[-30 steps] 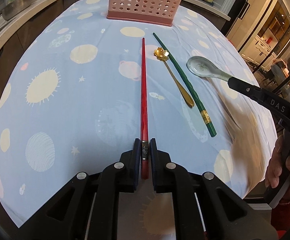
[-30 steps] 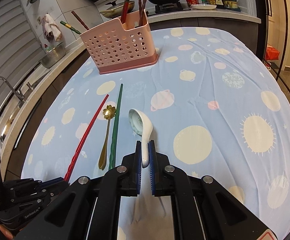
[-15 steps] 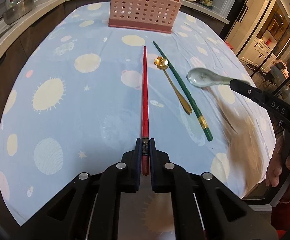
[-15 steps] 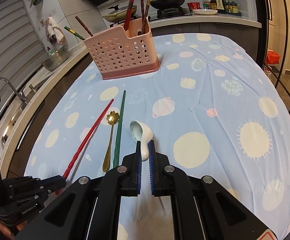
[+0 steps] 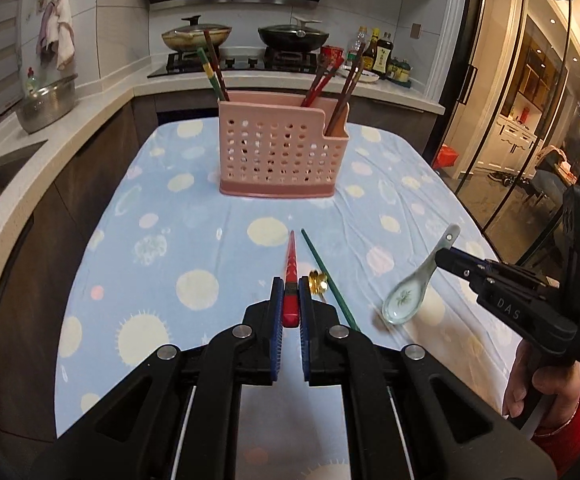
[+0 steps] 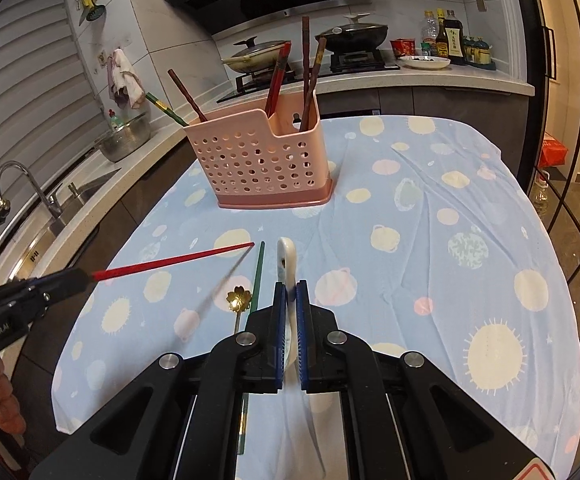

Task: Organize utensils
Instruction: 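Lift the red chopstick and white spoon and carry them over the pink holder, then lower both items into the pink holder and open both tools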

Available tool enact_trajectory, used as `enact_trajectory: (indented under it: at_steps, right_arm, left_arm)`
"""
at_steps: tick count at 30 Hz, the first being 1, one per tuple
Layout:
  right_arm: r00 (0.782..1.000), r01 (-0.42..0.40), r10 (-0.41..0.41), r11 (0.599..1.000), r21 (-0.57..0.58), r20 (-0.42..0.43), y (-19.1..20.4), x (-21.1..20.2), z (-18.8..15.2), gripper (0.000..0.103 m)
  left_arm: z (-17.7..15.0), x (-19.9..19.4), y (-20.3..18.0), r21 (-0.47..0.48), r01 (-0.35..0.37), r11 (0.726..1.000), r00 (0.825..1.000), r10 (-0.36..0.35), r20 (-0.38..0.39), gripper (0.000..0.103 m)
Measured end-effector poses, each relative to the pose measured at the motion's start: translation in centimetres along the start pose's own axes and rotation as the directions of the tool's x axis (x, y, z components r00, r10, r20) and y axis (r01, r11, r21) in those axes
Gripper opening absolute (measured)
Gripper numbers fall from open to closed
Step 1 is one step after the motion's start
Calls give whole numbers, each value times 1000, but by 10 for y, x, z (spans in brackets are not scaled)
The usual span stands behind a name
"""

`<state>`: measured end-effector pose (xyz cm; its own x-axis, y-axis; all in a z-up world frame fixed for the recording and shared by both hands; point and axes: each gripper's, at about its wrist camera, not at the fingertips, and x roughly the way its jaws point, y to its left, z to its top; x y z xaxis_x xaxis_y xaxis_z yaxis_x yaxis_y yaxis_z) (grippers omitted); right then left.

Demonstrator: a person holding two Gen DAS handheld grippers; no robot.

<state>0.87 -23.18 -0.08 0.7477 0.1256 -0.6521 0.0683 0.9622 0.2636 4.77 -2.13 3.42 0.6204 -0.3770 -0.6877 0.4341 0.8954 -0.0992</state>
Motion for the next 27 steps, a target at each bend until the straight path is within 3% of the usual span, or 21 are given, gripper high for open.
enact_trajectory:
  at_steps: [12,27]
  right_arm:
    - [998,-31,33,999,-36,59,7,7,70,5]
    - [984,-45,55,997,-63,172,34,42,199,5]
  left_arm:
    - [107,-24,1,63,-65,996,976,50,211,7]
    - [235,-37,-1,62,-65,996,910,33,414,7]
